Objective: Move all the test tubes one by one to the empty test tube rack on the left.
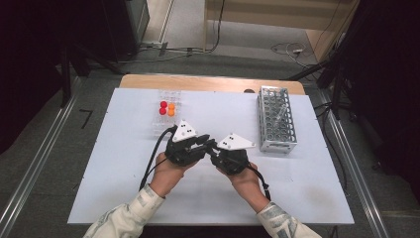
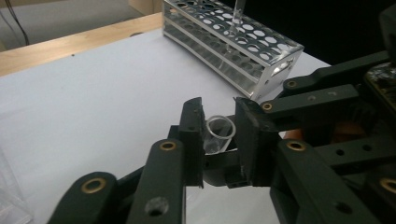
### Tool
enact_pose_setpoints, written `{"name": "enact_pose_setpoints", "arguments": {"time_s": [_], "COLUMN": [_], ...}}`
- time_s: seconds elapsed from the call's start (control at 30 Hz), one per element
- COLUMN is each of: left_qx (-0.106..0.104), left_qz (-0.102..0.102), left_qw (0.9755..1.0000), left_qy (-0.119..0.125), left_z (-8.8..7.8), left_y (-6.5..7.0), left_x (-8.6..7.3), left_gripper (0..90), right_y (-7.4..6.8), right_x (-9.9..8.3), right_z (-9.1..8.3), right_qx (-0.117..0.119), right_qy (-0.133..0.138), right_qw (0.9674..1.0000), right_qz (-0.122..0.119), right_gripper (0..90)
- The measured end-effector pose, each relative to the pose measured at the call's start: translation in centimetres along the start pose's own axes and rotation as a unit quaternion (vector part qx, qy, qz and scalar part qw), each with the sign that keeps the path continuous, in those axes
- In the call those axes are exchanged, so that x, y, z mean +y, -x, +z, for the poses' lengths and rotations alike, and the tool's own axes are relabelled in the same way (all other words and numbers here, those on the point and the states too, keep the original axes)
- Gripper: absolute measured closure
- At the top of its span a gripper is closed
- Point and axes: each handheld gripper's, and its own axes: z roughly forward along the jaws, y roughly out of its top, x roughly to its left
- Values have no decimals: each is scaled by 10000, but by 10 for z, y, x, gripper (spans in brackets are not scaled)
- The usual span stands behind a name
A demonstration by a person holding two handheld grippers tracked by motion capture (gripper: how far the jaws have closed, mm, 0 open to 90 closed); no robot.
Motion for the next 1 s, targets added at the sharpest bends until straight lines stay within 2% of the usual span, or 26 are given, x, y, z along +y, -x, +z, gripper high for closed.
{"name": "enact_pose_setpoints", "arguments": {"time_s": [0.3,0.43,0.53,0.7,0.8,1.0], "left_qx": [53,69,94,71,110,279], "left_qz": [73,51,2,-163,-154,-239], "left_qw": [10000,10000,9999,9998,9998,9992], "left_qy": [10,47,87,105,93,180], "left_z": [-2,-4,-8,-15,-19,-35], "left_y": [-1,-3,-7,-16,-19,-34], "left_x": [0,1,3,3,3,4], "left_gripper": [768,769,769,768,768,768], "right_y": [-1,-2,0,11,17,32], "right_x": [-1,0,-2,-7,-12,-18], "right_z": [0,0,1,-3,-6,-16], "right_qx": [0,134,202,302,256,248], "right_qy": [44,-40,-141,-213,-276,-282], "right_qw": [10000,9999,9997,9992,9990,9984], "right_qz": [-42,-60,-33,167,229,428], "right_gripper": [723,492,386,344,332,300]}}
